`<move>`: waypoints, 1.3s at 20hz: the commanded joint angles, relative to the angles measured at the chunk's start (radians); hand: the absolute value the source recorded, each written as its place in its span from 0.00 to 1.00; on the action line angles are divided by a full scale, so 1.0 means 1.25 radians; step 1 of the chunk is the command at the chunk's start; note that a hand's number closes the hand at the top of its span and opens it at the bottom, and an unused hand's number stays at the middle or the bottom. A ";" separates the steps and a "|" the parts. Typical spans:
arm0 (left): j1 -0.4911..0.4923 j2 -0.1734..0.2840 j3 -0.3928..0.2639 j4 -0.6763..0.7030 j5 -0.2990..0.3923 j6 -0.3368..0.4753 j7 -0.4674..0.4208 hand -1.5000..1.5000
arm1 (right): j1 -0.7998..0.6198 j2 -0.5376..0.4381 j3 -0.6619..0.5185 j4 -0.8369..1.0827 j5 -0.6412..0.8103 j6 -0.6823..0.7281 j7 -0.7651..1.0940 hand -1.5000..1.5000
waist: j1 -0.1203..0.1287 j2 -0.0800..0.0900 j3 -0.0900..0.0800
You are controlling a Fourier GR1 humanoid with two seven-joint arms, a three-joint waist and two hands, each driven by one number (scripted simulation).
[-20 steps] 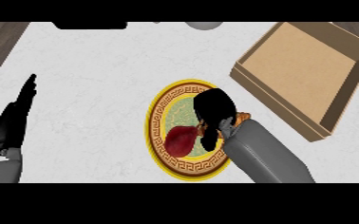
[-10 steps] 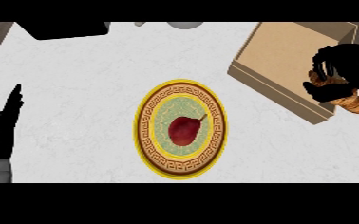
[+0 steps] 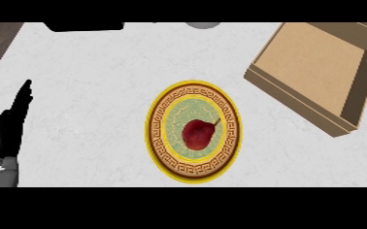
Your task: Pick the croissant from the plate and place it in the cardboard box
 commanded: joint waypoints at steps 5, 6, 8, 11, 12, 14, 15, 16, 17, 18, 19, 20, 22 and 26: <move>-0.072 0.000 -0.021 0.035 -0.015 -0.020 0.012 0.50 | -0.170 -0.036 -0.034 0.249 -0.053 0.127 -0.170 1.00 | 0.052 0.003 -0.005; -0.032 -0.020 -0.027 0.029 -0.026 0.000 -0.009 0.50 | -0.156 -0.028 -0.039 0.235 -0.069 0.155 -0.171 1.00 | 0.043 -0.001 -0.005; -0.033 -0.040 -0.045 0.027 -0.034 0.003 -0.001 0.50 | -0.231 0.018 -0.009 0.285 -0.039 0.133 -0.127 1.00 | 0.056 0.003 -0.005; -0.057 0.000 -0.029 -0.035 -0.022 -0.028 0.056 0.50 | -0.316 0.003 -0.016 0.343 -0.035 0.170 -0.112 1.00 | 0.053 0.000 -0.005; -0.048 -0.038 -0.043 0.004 -0.035 0.000 0.038 0.50 | -0.330 0.067 0.001 0.321 -0.032 0.149 -0.050 1.00 | 0.049 -0.001 -0.005; -0.046 -0.019 -0.027 0.026 -0.030 -0.014 0.008 0.50 | -0.369 0.074 0.001 0.367 -0.025 0.160 -0.040 1.00 | 0.049 0.001 -0.005; -0.063 -0.031 -0.037 -0.008 -0.033 -0.007 0.057 0.50 | -0.401 0.092 0.014 0.355 -0.017 0.166 0.007 1.00 | 0.050 0.000 -0.005; -0.041 0.000 -0.015 0.020 -0.016 -0.033 0.000 0.50 | -0.431 0.116 0.024 0.364 -0.014 0.179 0.054 1.00 | 0.056 0.001 -0.006; -0.041 -0.009 -0.015 0.018 -0.016 -0.028 0.008 0.50 | -0.436 0.115 0.009 0.389 -0.025 0.189 0.042 1.00 | 0.050 0.000 -0.006; -0.055 -0.014 -0.023 0.021 -0.022 -0.026 0.006 0.50 | -0.472 0.134 0.020 0.406 -0.010 0.176 0.069 1.00 | 0.054 0.002 -0.006; -0.071 -0.014 -0.022 0.037 -0.038 -0.008 0.005 0.50 | -0.464 0.142 0.023 0.445 0.002 0.163 0.040 1.00 | 0.054 0.004 -0.005; -0.051 -0.031 -0.033 0.013 -0.036 -0.006 0.003 0.50 | -0.485 0.159 0.023 0.458 0.008 0.141 0.044 1.00 | 0.057 0.004 -0.005; -0.033 -0.024 -0.030 0.008 -0.031 -0.023 0.004 0.50 | -0.504 0.169 0.023 0.491 0.012 0.152 0.033 1.00 | 0.057 0.003 -0.005; -0.077 -0.022 -0.019 0.075 -0.035 -0.017 -0.025 0.50 | -0.545 0.233 0.048 0.544 0.060 0.064 0.069 1.00 | 0.059 0.008 -0.005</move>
